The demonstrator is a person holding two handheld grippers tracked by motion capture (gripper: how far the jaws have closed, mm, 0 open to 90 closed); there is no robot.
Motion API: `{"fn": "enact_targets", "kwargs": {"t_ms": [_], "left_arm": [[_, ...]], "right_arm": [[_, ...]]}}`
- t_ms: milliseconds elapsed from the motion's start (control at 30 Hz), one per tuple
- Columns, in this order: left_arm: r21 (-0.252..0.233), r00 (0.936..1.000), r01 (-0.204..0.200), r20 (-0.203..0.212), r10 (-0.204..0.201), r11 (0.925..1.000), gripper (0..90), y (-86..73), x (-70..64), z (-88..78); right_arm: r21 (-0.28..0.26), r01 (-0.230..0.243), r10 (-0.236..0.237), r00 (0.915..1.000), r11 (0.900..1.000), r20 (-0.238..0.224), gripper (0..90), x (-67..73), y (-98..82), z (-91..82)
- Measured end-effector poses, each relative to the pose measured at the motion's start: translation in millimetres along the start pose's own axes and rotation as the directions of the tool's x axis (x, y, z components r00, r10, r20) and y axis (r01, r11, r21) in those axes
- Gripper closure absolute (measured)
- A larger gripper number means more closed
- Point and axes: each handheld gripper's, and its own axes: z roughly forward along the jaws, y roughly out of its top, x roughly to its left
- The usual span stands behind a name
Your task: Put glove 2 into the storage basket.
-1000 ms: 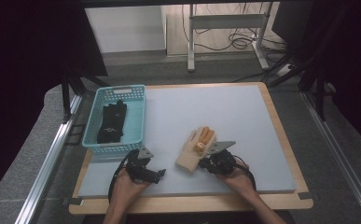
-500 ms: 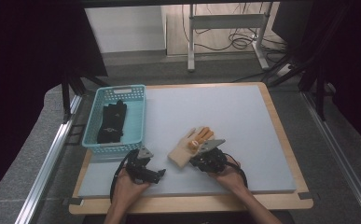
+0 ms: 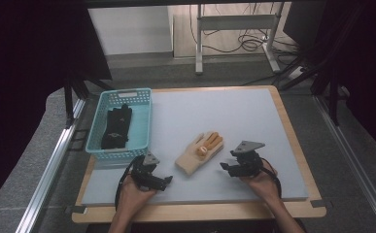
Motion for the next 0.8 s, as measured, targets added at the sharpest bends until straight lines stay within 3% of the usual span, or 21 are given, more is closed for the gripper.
{"fn": "enact_targets", "kwargs": {"t_ms": [200,333,433,600,800], "left_arm": [[-0.001,1.0000,0.001,0.002,-0.001,1.0000,0.0,0.0,0.2,0.1],[-0.001,1.0000,0.001,0.002,-0.001,1.0000,0.0,0.0,0.2,0.1],[-0.002,1.0000,0.001,0.002,-0.001,1.0000,0.0,-0.1,0.1,0.0],[-0.002,1.0000,0.000,0.001,0.000,1.0000,0.0,-0.1,0.0,-0.1],[-0.003,1.0000,-0.002,-0.002,0.002,1.0000,0.2,0.0,-0.6,-0.5]], "right_arm": [[-0.014,-0.075,0.075,0.9964,0.997,0.039,19.9,-25.8,-20.7,-14.4],[0.012,-0.071,0.070,0.9927,0.997,0.098,15.4,-33.2,-30.7,-15.8],[0.022,-0.068,0.065,0.9912,0.997,0.116,12.6,-36.2,-35.8,-14.0],[0.040,-0.102,0.098,0.9911,0.994,0.089,9.5,-40.5,-36.0,-12.3],[0.039,-0.097,0.093,0.9914,0.995,0.092,9.2,-40.3,-36.5,-12.0]]}}
